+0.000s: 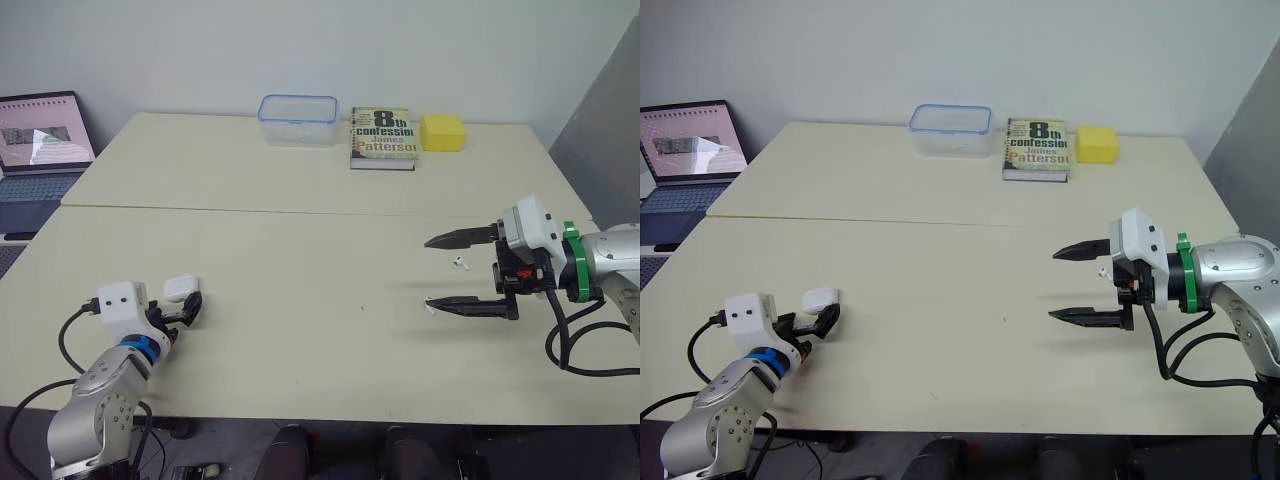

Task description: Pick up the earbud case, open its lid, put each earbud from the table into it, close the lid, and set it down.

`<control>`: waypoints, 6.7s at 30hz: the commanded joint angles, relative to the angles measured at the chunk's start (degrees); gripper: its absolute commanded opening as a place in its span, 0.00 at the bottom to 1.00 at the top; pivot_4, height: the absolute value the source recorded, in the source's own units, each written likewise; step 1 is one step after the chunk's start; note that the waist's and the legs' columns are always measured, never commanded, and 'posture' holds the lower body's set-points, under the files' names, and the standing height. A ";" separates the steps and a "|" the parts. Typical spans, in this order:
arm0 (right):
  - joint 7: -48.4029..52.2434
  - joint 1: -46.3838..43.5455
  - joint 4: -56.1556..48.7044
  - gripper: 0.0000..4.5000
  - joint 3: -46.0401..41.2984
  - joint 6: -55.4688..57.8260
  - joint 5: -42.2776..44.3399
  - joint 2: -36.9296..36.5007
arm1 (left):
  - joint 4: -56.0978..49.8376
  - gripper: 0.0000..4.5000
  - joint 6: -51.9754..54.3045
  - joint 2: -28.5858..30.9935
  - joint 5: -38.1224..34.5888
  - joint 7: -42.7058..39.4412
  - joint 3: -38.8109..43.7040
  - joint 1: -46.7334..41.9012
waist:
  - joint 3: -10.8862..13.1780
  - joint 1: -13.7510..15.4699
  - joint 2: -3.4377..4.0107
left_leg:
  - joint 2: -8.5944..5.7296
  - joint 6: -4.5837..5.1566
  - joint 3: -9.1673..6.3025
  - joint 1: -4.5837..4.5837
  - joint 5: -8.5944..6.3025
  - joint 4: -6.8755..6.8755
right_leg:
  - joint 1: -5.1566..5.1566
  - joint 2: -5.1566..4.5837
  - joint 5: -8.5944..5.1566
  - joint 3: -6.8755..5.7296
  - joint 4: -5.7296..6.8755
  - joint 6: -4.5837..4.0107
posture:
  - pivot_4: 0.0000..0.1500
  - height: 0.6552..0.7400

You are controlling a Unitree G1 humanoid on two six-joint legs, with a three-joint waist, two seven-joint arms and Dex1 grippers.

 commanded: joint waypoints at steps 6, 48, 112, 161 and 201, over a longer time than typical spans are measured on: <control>2.00 -3.77 1.37 0.99 2.04 -0.41 -0.23 1.62 | 5.12 1.00 -2.97 -2.14 3.72 1.11 -2.74 -3.38 | -0.02 0.23 0.03 | 0.01 0.00 0.01 0.04 0.01 0.02 | 0.04 -0.01 0.01 -0.04 0.06 0.02 | 1.00 1.00; -37.65 -1.59 -6.08 1.00 -8.11 49.13 34.01 15.99 | 11.03 0.62 -50.43 -0.55 12.68 -49.80 -38.02 -20.64 | -0.01 0.33 0.10 | 0.02 0.07 0.27 -0.58 -0.02 -0.01 | -0.38 0.53 0.47 -0.04 -0.57 -0.25 | 1.00 1.00; -6.49 -12.98 -3.26 0.17 27.19 15.84 -12.07 -0.92 | -5.75 1.00 -1.36 6.59 7.80 -45.71 -44.95 -29.33 | 0.04 -0.33 0.18 | 0.23 0.08 0.25 -0.56 -0.01 0.08 | -0.50 0.85 0.47 0.01 -0.47 0.14 | 1.00 1.00; 0.07 -15.63 -5.81 0.39 26.01 18.24 -16.37 1.70 | -2.03 0.17 -4.21 3.83 9.91 -49.33 -46.97 -29.59 | 0.04 -0.31 0.18 | 0.18 0.07 0.27 -0.46 0.00 0.41 | -0.54 0.81 0.47 0.10 0.14 0.09 | 1.00 1.00; -5.84 -11.91 -1.57 0.88 16.00 3.16 -20.03 9.69 | 1.43 0.17 -18.76 2.03 4.25 -52.61 -37.62 -17.57 | 0.04 -0.30 0.18 | 0.19 0.07 0.37 -0.31 -0.01 0.46 | -0.47 0.77 0.56 0.16 0.23 -0.08 | 1.00 1.00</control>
